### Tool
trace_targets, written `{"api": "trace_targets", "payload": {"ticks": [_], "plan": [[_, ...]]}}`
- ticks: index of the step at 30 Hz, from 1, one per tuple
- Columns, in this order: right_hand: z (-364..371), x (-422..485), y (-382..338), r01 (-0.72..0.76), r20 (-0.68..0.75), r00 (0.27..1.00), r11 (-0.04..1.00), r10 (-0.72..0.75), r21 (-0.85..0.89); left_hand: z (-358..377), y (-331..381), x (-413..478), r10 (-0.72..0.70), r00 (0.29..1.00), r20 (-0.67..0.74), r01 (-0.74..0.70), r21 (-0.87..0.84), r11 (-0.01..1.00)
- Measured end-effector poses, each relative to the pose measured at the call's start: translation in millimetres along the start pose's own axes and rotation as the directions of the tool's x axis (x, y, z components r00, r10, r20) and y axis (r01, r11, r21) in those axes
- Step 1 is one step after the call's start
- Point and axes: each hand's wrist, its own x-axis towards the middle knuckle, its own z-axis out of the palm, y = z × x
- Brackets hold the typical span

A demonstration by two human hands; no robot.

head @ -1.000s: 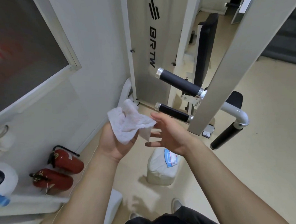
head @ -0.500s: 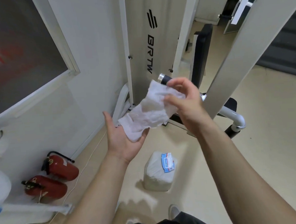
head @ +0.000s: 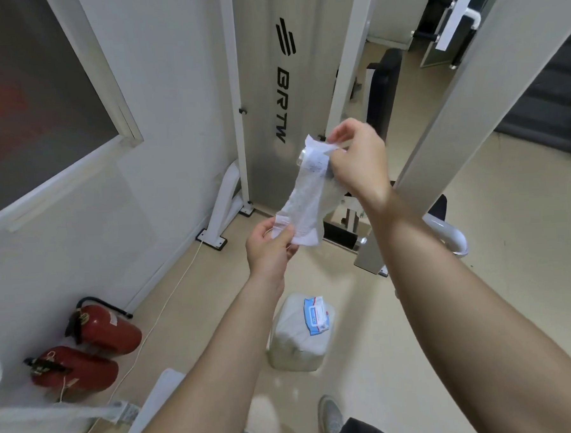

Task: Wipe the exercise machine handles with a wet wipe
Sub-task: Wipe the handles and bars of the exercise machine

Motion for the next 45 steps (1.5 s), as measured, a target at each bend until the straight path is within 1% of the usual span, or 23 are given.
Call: {"api": "trace_targets", "payload": {"ticks": [3,4,6,7,8,10,11,13,17,19,21,23,25,28,31,33,34,36,38,39,42,43,45], "plan": [[7.4,-7.0,1.0,0.068,-0.135,0.987,0.986,-0.089,-0.152,13.5,4.8,3.6,0.127,0.984,-0.127,-0.09,0.266,0.96],[9.1,-9.7,1.0,0.077,-0.15,0.983,0.977,-0.108,-0.198,17.5,8.1,2.0,0.225,0.958,-0.177,-0.147,0.37,0.917],[9.9,-13.9,1.7,0.084,-0.114,0.987,0.962,-0.117,-0.261,26.7,17.9,-6.4,0.384,0.898,-0.216,-0.272,0.416,0.868],[9.2,-14.6,1.6,0.08,-0.077,0.992,0.961,-0.104,-0.265,31.6,21.7,-9.6,0.382,0.906,-0.18,-0.303,0.353,0.885],[8.6,-14.6,1.1,0.065,-0.04,0.996,0.964,-0.078,-0.259,37.2,25.3,-13.0,0.325,0.937,-0.125,-0.289,0.242,0.926],[6.5,-16.4,-1.6,0.027,0.007,1.0,0.969,-0.026,-0.247,49.2,35.5,-17.8,0.074,0.996,0.051,-0.073,-0.025,0.997],[4.8,-18.5,-3.0,0.015,0.017,1.0,0.969,-0.011,-0.246,53.7,40.2,-16.5,-0.041,0.987,0.154,0.06,-0.118,0.991],[1.1,-22.6,-3.7,0.011,0.045,0.999,0.966,0.001,-0.26,61.5,48.9,-7.5,-0.133,0.941,0.311,0.201,-0.199,0.959],[-2.7,-34.3,-6.0,0.034,0.109,0.994,0.951,0.0,-0.307,83.2,69.1,2.2,-0.13,0.892,0.433,0.254,-0.241,0.937],[-1.9,-40.0,-8.0,0.027,0.083,0.997,0.954,-0.003,-0.298,94.4,76.5,2.6,-0.144,0.885,0.442,0.24,-0.17,0.956],[-0.1,-50.1,-11.5,0.039,0.042,0.999,0.951,-0.028,-0.306,102.5,74.5,2.6,-0.12,0.883,0.453,0.218,-0.17,0.961],[0.3,-59.8,-13.3,0.072,0.015,0.997,0.952,-0.07,-0.299,107.8,62.3,-1.5,-0.032,0.864,0.502,0.201,-0.287,0.937],[-0.4,-71.5,-9.7,0.179,0.007,0.983,0.961,-0.181,-0.211,110.1,53.9,-4.6,0.02,0.845,0.535,0.233,-0.4,0.886],[-8.8,-93.1,2.5,0.291,-0.059,0.955,0.956,-0.292,-0.017,116.9,56.1,6.7,0.024,0.832,0.554,0.273,-0.448,0.851],[-21.1,-115.4,15.9,0.182,-0.175,0.972,0.975,-0.157,0.131,119.7,61.2,22.5,-0.076,0.859,0.506,0.362,-0.496,0.79],[-28.6,-119.4,20.2,0.11,-0.198,0.978,0.971,-0.068,0.213,120.0,62.3,22.9,-0.07,0.857,0.51,0.388,-0.55,0.739],[-31.1,-118.7,18.3,0.138,-0.217,0.971,0.975,-0.098,0.176,119.2,62.7,20.1,-0.067,0.853,0.518,0.398,-0.561,0.726],[-29.8,-109.4,10.0,0.261,-0.213,0.946,0.964,-0.245,0.05,115.7,60.2,22.5,-0.042,0.839,0.542,0.39,-0.546,0.742],[-23.0,-89.6,-3.4,0.301,-0.153,0.941,0.953,-0.302,-0.034,111.8,55.4,24.4,0.022,0.774,0.633,0.408,-0.525,0.747],[-18.8,-79.1,-10.0,0.284,-0.114,0.95,0.955,-0.292,-0.085,110.2,55.9,24.1,0.042,0.756,0.653,0.405,-0.517,0.754],[-10.1,-62.6,-14.4,0.161,-0.012,0.986,0.959,-0.169,-0.234,106.8,61.3,31.2,0.044,0.797,0.603,0.346,-0.514,0.785],[-9.8,-65.3,-10.7,0.136,-0.005,0.99,0.961,-0.141,-0.241,105.0,62.5,30.2,0.041,0.807,0.589,0.343,-0.524,0.78],[-9.7,-78.6,1.0,0.163,-0.018,0.985,0.957,-0.173,-0.238,100.2,63.9,24.2,0.031,0.826,0.562,0.322,-0.517,0.793]]}}
